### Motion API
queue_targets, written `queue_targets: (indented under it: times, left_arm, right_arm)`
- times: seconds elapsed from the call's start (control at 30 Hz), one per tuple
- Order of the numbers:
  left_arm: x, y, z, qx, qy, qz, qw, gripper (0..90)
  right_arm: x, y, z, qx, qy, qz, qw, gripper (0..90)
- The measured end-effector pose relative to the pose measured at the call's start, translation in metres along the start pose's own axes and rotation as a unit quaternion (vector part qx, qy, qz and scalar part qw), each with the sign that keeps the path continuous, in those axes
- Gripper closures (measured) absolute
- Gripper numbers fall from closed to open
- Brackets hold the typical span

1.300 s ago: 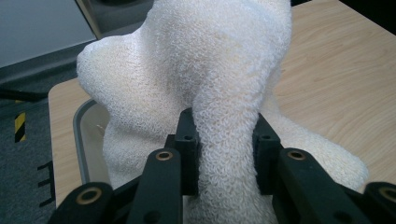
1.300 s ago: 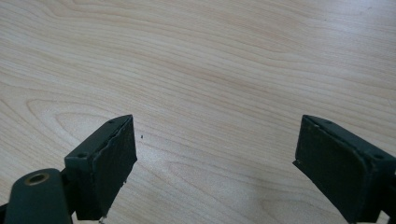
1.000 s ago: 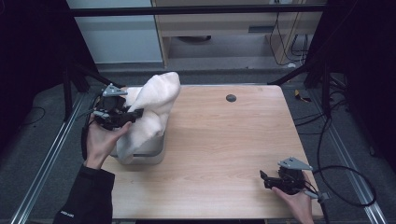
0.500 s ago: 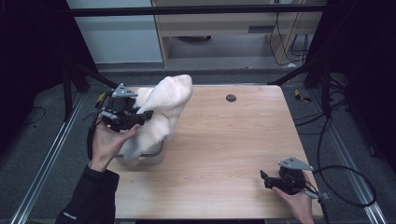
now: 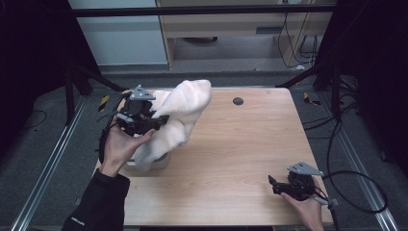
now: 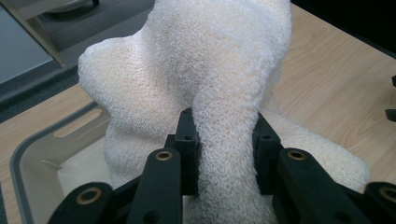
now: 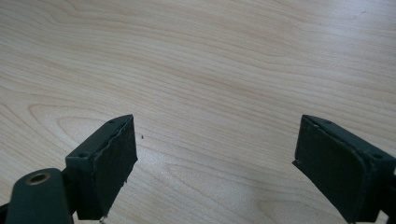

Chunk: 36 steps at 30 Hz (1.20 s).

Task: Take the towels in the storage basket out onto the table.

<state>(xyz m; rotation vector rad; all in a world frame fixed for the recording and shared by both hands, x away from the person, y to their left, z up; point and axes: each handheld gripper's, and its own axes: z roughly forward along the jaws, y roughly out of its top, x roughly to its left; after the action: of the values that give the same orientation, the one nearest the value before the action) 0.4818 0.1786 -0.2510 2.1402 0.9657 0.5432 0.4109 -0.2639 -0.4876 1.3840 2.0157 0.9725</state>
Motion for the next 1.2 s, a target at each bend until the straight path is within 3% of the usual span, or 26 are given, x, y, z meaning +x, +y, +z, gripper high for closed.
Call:
queue_targets:
  times: [0.8,1.2]
  left_arm:
    - [-0.043,0.02,0.026,0.006,-0.043,0.033,0.9985,70.0]
    - [-0.06,0.024,0.043,0.004,-0.06,0.04,0.9974,70.0]
  right_arm:
    - [-0.001,0.0,-0.001,-0.001,-0.001,-0.005,1.0,12.7]
    - [-0.002,0.0,-0.002,-0.003,0.0,-0.002,1.0,12.8]
